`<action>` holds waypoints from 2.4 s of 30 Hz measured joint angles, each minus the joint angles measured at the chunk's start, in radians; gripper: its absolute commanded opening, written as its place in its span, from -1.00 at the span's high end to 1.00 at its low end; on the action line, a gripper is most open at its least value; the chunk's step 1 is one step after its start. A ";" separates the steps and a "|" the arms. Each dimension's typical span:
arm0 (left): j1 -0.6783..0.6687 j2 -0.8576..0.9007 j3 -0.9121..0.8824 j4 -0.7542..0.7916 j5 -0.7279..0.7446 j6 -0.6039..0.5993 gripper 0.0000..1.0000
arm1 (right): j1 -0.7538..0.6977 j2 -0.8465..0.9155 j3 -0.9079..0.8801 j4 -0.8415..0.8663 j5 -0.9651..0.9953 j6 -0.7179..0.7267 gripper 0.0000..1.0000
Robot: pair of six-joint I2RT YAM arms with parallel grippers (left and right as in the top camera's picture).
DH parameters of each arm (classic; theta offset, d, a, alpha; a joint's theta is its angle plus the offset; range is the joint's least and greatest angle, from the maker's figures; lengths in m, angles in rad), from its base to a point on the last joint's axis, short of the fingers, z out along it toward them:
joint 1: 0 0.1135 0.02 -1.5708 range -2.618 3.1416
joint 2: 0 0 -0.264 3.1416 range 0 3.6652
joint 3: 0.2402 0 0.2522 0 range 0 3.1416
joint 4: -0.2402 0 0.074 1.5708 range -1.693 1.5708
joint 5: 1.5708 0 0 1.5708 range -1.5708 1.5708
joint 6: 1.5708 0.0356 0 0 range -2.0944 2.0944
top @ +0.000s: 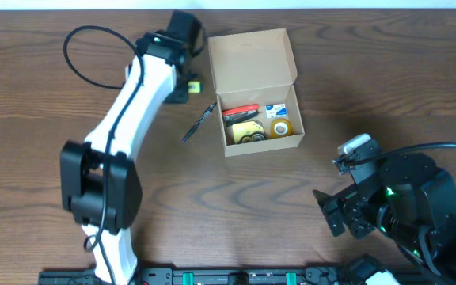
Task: Pack container
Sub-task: 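Lift the highlighter and carry it over the box, then lower the highlighter into the box and open the gripper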
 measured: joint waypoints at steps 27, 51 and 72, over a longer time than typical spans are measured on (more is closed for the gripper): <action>-0.317 0.026 0.001 0.230 -0.184 -0.163 0.88 | 0.000 0.000 0.000 0.000 0.000 0.000 -0.98; -0.367 0.153 0.006 0.271 -0.064 -0.163 0.88 | 0.000 0.000 0.000 0.000 0.000 0.000 -0.98; -0.351 0.153 0.008 0.176 -0.066 -0.163 -0.39 | 0.000 0.000 0.000 0.000 0.000 0.000 -0.99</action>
